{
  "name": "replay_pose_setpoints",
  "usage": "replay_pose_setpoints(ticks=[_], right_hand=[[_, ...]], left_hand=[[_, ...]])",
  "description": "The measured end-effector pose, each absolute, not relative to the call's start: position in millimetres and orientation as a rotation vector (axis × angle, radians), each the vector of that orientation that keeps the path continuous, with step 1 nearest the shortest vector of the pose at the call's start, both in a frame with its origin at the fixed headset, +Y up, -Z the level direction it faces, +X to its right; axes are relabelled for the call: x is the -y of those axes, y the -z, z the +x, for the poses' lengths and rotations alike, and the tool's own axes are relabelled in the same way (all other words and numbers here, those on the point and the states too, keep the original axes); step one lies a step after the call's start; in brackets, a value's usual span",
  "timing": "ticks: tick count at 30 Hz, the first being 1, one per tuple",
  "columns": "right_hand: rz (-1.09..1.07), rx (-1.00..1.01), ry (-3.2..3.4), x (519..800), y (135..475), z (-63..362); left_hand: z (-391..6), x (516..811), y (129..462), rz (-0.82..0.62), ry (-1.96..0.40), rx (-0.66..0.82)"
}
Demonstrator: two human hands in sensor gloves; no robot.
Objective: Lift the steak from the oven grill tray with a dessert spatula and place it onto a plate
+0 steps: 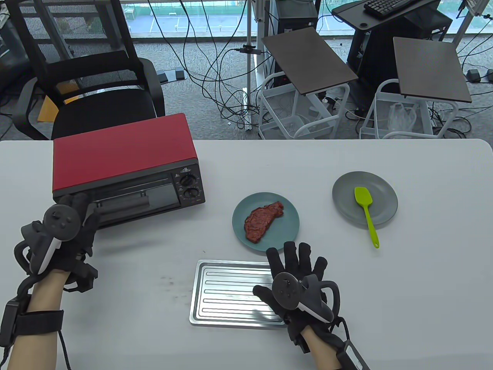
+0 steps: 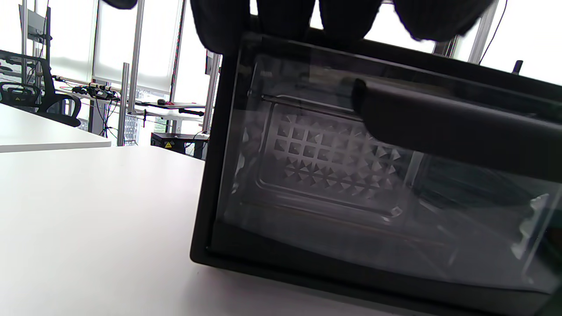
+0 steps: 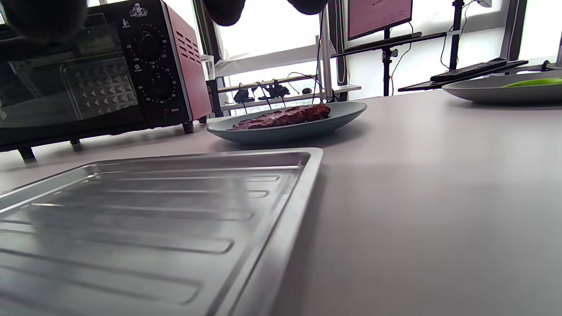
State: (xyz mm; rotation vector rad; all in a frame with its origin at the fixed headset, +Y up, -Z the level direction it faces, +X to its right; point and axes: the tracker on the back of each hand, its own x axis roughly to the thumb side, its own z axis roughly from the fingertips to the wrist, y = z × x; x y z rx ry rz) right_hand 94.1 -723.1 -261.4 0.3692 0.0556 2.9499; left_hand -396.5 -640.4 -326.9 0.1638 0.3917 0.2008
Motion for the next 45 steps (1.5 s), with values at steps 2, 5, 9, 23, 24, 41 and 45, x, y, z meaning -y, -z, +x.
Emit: replay_pose_setpoints(ticks=[2,5,9,23,24,41,45], right_hand=[[0.371,-0.056,-2.949,723,261,94],[0.373,-0.059,-2.952,724,261,93],[0.368,-0.059,-2.954,724,260,93],[0.368,-0.058,-2.957,724,260,93],[0.368,-0.052,-2.958,723,260,93],[0.335,0.013,-2.969,720,257,96],[0.34,0.012,-2.971,720,256,96]], left_hand=[[-396,640,327,0.16,-0.187,-0.394],[-394,642,326,0.177,-0.187,-0.396],[-393,646,327,0.171,-0.174,-0.392],[-386,642,305,0.215,-0.142,-0.327],[-384,640,303,0.217,-0.147,-0.318],[-311,621,271,0.252,-0.192,-0.098],[-287,630,261,0.237,-0.117,-0.044]])
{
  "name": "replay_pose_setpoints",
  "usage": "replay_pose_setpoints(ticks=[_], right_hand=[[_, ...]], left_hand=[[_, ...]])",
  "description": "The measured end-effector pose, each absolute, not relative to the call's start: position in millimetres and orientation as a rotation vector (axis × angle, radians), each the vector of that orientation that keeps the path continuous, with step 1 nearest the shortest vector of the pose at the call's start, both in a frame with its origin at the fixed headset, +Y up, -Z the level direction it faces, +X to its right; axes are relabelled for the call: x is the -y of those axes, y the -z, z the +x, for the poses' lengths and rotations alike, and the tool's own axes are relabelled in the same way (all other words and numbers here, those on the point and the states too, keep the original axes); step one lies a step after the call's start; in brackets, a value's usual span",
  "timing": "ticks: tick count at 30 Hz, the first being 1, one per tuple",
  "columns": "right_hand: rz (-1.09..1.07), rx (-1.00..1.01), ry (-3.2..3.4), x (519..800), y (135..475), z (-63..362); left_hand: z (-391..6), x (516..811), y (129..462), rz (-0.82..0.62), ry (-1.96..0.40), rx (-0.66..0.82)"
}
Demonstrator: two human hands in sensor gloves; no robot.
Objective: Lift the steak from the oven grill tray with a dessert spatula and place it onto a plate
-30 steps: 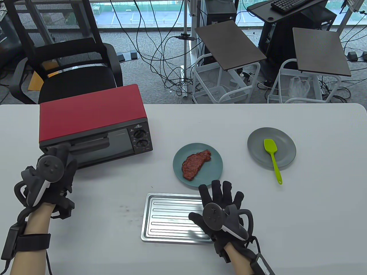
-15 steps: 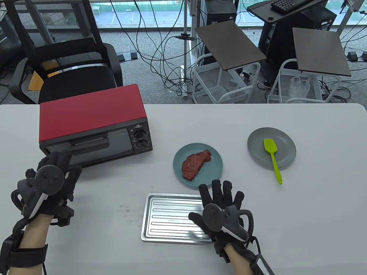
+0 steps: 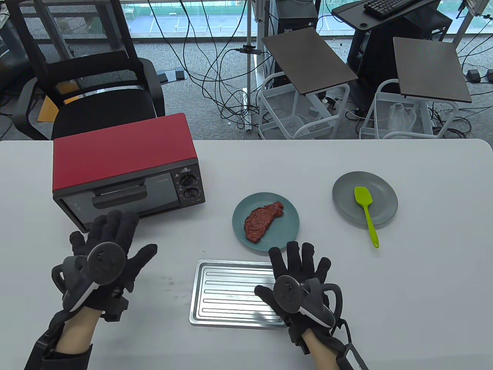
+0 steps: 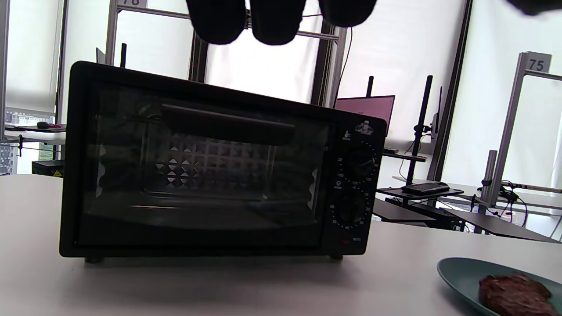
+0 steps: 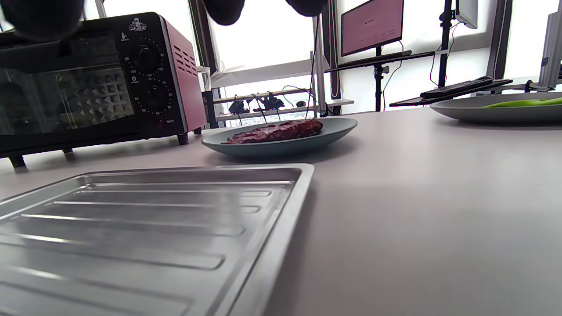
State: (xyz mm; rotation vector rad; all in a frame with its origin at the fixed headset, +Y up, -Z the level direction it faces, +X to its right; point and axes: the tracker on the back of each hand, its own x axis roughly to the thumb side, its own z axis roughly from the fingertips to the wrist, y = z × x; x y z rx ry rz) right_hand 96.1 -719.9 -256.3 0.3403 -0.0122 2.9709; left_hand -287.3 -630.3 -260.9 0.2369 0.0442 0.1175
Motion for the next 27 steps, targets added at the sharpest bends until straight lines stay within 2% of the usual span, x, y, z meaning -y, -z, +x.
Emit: replay_pose_setpoints(ticks=[7,14,27], right_hand=[[0.352,0.025,-2.973,719,255,95],[0.374,0.065,-2.978,716,251,92],[0.419,0.089,-2.979,714,247,87]], left_hand=[[-259,653,243,0.172,-0.036,0.051],[-250,673,231,0.092,-0.082,0.103],[-243,695,232,0.048,-0.045,0.134]])
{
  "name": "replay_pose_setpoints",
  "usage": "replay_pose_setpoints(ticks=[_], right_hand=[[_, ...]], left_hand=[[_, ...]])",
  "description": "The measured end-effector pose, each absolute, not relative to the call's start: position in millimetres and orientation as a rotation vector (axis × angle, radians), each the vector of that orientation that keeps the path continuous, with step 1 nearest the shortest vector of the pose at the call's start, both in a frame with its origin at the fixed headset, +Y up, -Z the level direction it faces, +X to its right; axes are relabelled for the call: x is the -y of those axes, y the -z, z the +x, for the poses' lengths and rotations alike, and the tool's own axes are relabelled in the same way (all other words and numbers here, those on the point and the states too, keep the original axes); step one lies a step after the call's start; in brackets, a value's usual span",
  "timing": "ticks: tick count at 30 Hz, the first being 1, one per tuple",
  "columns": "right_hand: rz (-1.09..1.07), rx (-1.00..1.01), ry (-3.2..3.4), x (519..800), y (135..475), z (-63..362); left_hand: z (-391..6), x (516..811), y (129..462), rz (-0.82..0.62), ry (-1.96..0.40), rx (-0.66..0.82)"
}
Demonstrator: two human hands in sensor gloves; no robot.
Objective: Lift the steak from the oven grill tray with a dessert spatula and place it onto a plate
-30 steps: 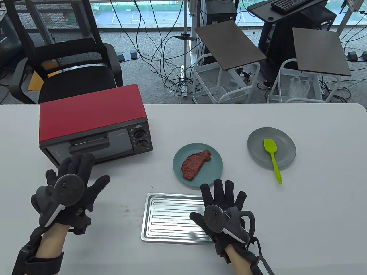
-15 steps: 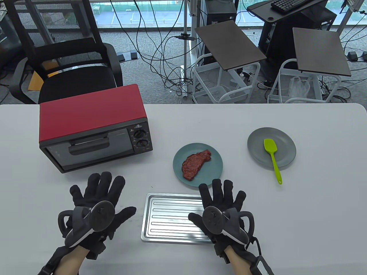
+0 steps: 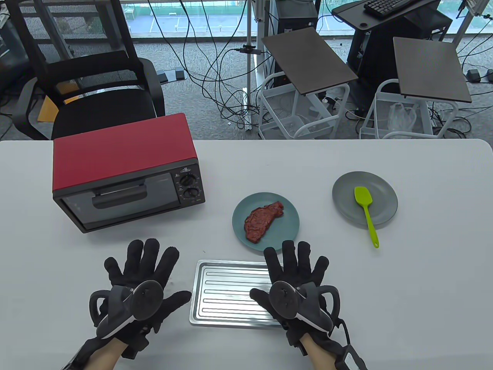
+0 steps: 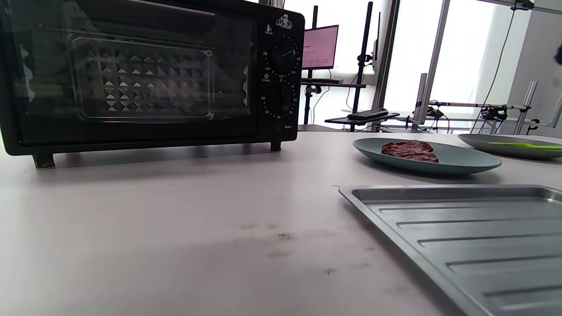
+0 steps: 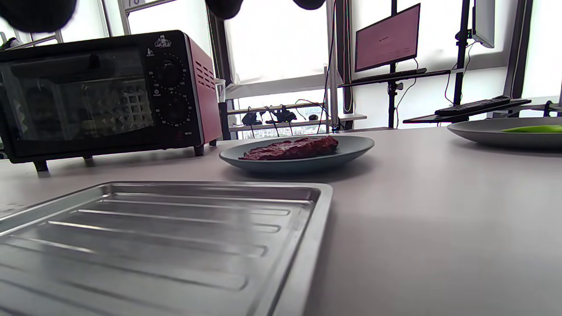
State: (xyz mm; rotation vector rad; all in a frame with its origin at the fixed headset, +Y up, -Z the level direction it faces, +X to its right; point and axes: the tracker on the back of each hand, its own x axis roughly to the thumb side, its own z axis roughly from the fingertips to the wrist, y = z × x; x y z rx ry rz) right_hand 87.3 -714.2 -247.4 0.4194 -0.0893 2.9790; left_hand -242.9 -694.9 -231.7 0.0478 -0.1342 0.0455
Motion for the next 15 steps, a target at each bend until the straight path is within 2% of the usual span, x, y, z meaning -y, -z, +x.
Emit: replay_pose_setpoints(ticks=[15], right_hand=[[0.456,0.059,-2.992,716,248,83]], left_hand=[[-248,721,241,-0.053,-0.077,0.117]])
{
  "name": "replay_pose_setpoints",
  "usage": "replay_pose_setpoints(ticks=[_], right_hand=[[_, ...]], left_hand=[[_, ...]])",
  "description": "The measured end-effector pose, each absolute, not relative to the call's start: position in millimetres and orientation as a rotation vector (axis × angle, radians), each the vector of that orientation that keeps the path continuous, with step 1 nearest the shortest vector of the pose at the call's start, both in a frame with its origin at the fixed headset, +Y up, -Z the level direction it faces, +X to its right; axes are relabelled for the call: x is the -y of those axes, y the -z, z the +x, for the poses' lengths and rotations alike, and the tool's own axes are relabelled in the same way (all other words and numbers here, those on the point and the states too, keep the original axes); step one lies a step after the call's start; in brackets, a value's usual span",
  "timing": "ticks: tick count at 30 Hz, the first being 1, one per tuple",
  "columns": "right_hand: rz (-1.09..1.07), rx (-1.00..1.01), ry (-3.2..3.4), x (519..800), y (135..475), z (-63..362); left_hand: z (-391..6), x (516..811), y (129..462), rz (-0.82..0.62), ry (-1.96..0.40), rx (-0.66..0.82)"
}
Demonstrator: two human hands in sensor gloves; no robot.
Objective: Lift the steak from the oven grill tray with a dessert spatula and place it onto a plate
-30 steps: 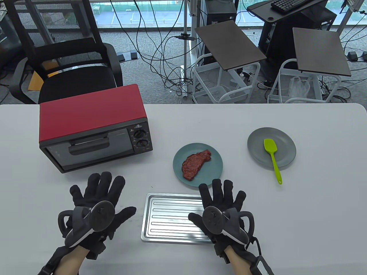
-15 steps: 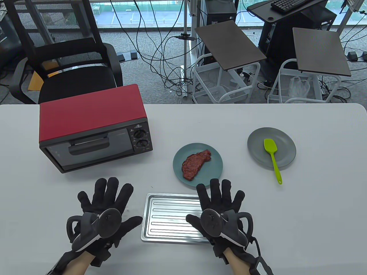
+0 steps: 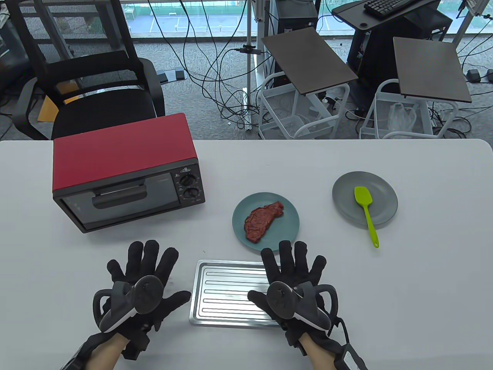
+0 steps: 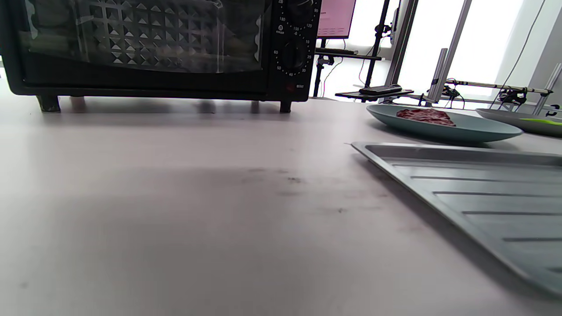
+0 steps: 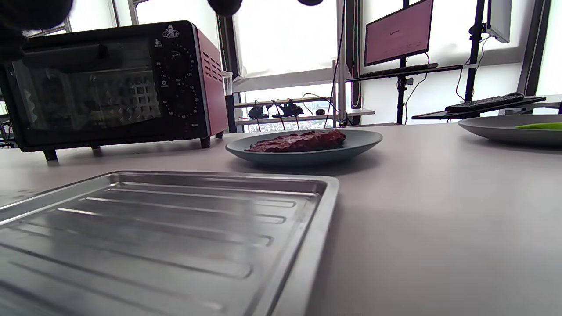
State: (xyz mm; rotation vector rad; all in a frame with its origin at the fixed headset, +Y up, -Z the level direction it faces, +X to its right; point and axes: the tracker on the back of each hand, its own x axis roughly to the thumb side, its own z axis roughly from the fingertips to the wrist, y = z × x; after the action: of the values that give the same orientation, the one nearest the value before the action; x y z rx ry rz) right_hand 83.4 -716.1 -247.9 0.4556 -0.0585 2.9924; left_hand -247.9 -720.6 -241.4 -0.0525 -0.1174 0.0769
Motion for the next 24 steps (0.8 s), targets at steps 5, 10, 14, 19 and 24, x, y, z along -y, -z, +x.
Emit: replay_pose_setpoints(ticks=[5,10,14,19,24], right_hand=[[0.463,0.065,-2.992,715.9,247.2,83.2],[0.466,0.044,-2.994,716.9,247.7,82.8],[0.466,0.044,-2.994,716.7,247.7,83.0],[0.466,0.028,-2.997,716.7,248.5,82.7],[0.469,0.014,-2.998,716.8,248.8,82.4]], left_hand=[[-244.5,720.0,238.6,-0.034,-0.067,0.127],[-248.1,720.1,239.7,-0.048,-0.096,0.113],[-249.5,720.2,240.8,-0.057,-0.11,0.111],[-248.3,719.9,240.9,-0.055,-0.094,0.11],[-248.8,720.9,241.5,-0.056,-0.101,0.111]])
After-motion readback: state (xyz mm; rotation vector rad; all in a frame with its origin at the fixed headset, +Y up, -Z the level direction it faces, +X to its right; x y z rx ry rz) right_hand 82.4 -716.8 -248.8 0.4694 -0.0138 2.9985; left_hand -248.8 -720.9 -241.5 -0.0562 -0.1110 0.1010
